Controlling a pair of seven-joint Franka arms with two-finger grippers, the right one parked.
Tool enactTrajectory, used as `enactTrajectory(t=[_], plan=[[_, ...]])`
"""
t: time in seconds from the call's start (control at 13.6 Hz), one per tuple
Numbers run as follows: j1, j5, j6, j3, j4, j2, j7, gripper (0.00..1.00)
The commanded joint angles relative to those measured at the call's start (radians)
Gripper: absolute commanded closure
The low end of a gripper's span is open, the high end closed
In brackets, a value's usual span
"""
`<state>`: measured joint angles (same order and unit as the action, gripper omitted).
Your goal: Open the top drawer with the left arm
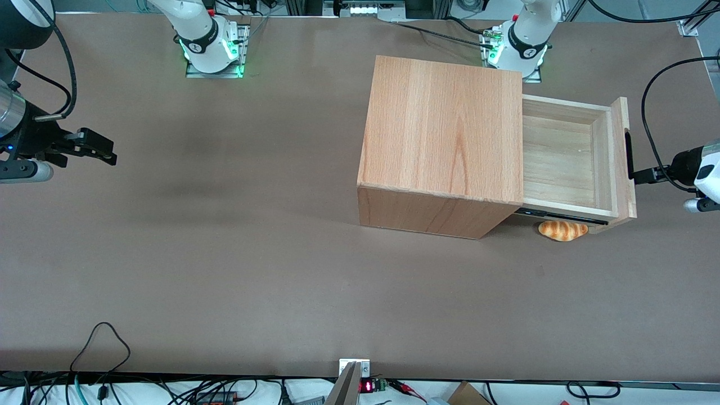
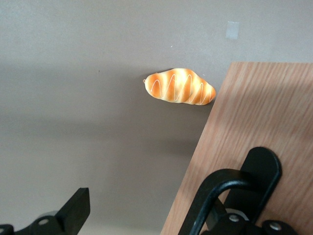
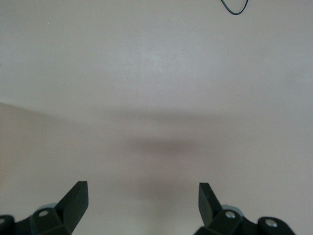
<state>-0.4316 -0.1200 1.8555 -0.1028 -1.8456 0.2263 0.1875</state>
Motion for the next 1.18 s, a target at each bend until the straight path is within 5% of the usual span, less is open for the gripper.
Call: enactTrajectory(t=[0.0, 0.37, 1.1], plan=[[-0.016, 0.004, -0.021, -0.006, 0.103, 0.059, -0.025, 0.00], [-0.039, -0.056, -0.120, -0.006, 0.186, 0.073, -0.011, 0.00], [-0.027, -0.038, -0.294, -0.029, 0.414, 0.061, -0.020, 0.00]])
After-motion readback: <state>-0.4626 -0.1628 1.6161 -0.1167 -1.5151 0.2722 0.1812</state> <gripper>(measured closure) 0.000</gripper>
